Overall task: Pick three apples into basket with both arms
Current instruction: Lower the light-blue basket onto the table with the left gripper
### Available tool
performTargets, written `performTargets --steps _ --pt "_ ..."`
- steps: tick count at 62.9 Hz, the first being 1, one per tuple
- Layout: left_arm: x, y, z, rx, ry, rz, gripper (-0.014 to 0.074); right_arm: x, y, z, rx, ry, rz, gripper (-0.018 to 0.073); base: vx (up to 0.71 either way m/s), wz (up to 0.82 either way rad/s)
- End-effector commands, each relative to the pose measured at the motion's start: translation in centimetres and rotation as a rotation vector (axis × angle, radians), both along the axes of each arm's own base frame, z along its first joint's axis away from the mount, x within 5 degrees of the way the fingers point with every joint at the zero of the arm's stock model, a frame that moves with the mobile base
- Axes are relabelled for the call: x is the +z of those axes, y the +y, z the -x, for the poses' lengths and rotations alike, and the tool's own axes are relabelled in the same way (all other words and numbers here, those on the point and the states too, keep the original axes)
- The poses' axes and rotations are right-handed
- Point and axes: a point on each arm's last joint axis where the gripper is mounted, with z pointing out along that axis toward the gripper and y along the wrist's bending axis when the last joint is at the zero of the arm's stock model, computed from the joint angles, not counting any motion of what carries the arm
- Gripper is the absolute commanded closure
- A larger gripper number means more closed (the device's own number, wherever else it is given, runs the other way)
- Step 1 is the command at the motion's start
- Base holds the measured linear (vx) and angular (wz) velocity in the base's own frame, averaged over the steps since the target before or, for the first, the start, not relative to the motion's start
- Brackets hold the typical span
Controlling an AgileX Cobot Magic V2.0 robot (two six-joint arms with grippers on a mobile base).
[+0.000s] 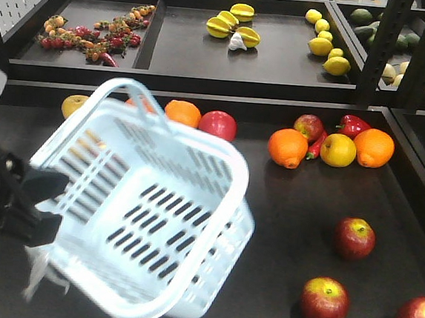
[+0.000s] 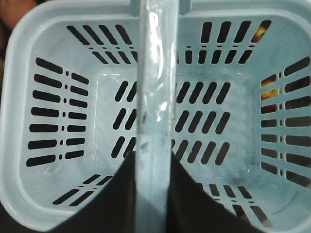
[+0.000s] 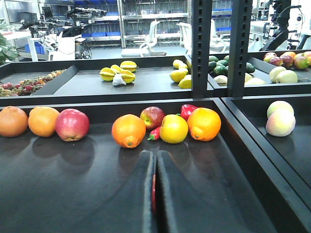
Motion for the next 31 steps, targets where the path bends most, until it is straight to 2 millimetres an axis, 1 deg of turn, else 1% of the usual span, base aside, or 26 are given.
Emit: performTargets --steps 1,11,17,27,31 --pt "2.4 -1.2 -0.9 -0.104 -0.203 0.047 0.0603 0.2 0.0 0.0 -0.003 -0.071 0.02 0.0561 0.0 0.0" --pt "2.0 -3.5 -3.3 -0.245 -0.25 -0.093 0.0603 0.2 0.0 0.0 -0.003 -0.071 0.02 0.0561 0.0 0.0" --pt "1.5 -5.2 -5.3 -0.325 -0.263 -0.192 0.0603 0.2 0.0 0.0 -0.003 -0.071 0.02 0.0561 0.0 0.0" --pt "1.1 -7.9 -8.6 -0.437 -0.315 -0.325 0.0603 0.2 0.0 0.0 -0.003 -0.071 0.02 0.0561 0.0 0.0" --pt "0.5 -9.0 -9.8 -0.474 -0.319 -0.369 0.0603 0.2 0.0 0.0 -0.003 -0.071 0.02 0.0561 0.0 0.0"
